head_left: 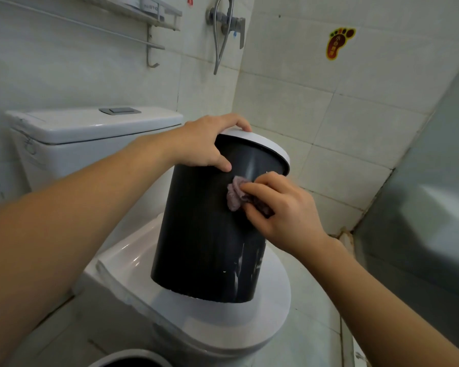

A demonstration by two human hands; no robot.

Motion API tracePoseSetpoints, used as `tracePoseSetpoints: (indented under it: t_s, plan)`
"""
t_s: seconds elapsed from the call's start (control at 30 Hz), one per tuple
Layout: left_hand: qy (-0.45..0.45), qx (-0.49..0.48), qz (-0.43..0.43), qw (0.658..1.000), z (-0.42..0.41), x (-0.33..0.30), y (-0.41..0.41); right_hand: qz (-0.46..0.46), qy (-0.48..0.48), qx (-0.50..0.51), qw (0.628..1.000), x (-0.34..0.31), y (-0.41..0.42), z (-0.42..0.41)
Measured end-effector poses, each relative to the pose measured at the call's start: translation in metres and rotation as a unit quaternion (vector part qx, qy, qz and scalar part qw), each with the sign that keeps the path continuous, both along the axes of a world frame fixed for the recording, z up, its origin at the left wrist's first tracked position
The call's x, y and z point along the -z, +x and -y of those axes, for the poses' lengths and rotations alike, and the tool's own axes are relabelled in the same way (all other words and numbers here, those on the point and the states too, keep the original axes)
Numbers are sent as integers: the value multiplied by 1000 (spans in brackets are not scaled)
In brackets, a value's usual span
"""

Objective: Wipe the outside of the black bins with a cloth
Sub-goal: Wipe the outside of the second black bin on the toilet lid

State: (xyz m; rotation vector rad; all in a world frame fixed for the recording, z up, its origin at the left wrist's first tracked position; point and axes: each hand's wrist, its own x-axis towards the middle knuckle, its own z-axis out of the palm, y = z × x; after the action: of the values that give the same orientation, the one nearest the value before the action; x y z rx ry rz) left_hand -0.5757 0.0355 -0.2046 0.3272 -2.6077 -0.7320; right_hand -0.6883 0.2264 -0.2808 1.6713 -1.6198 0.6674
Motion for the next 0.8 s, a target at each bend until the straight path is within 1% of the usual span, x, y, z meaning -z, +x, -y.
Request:
tracePoseSetpoints:
  t_s: [0.07, 0.2, 0.27, 0.37, 0.53, 0.6, 0.73, 0.8]
  plan:
    - [9, 6, 6, 1000, 2, 0, 1, -6, 1, 0, 1000, -2, -1, 2]
    - [8, 7, 15, 1000, 4, 0, 3, 48, -43, 50, 997, -19, -7, 14]
    - [11, 1, 20, 1000, 4, 0, 4, 58, -43, 68, 995, -22, -7, 19]
    - [-17, -17, 17, 1000, 2, 0, 4, 46, -22, 34, 998, -13, -2, 14]
    - [-34, -36, 9, 999, -3, 1, 6, -17, 43, -26, 999, 6, 8, -4]
    - [-47, -37, 8, 998, -5, 1, 6, -23, 42, -15, 999, 1, 6, -2]
    - [-49, -39, 15, 998, -7, 0, 6, 31, 3, 45, 999, -13, 1, 6]
    - [-48, -40, 16, 998, -8, -1, 7, 25, 9, 39, 999, -9, 3, 4]
